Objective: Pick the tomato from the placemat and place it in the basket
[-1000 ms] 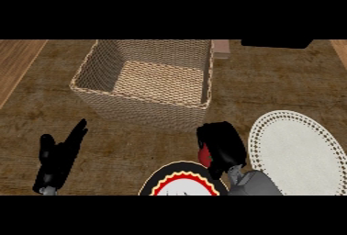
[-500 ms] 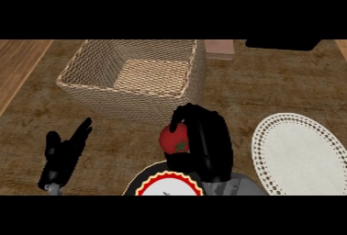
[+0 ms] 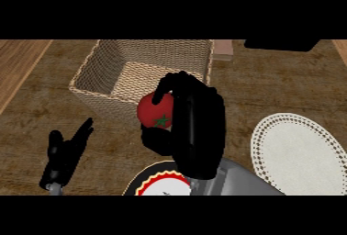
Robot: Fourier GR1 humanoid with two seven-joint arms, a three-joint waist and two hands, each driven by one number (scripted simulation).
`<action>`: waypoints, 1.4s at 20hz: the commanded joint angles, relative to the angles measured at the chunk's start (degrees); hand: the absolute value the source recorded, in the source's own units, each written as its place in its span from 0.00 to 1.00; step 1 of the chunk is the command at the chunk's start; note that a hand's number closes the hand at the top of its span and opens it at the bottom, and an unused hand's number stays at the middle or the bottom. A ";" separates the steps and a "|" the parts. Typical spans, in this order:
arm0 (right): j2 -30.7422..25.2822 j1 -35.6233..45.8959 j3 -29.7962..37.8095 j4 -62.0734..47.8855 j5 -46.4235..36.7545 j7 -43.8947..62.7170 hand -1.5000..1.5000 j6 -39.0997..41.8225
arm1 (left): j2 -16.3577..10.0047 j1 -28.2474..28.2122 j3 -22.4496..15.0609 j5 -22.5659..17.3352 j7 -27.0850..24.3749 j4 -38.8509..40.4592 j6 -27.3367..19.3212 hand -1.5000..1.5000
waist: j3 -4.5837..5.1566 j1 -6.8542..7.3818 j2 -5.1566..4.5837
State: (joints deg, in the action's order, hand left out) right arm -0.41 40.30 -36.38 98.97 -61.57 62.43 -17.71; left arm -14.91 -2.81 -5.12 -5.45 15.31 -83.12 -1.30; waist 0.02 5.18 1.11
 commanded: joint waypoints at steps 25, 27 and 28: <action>0.37 30.55 14.89 -31.95 11.96 15.59 1.00 -14.66 | 1.37 -1.47 0.09 0.01 1.28 2.44 0.31 0.50 | 0.13 -0.29 -2.06; 0.38 30.14 13.98 -33.21 12.25 15.51 1.00 -16.86 | 0.74 -1.95 0.82 -0.27 0.53 2.75 0.79 0.50 | 0.17 -0.35 -1.89; 0.38 30.22 14.54 -35.18 12.28 13.63 1.00 -18.36 | 2.06 -3.08 -0.82 0.97 0.23 1.13 -0.29 0.50 | 0.13 -0.28 -1.88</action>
State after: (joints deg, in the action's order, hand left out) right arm -0.59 70.47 -22.45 66.52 -50.58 66.11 -25.19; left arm -14.10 -3.47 -4.80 -4.95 14.77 -84.42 -1.24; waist -0.37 4.89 -0.41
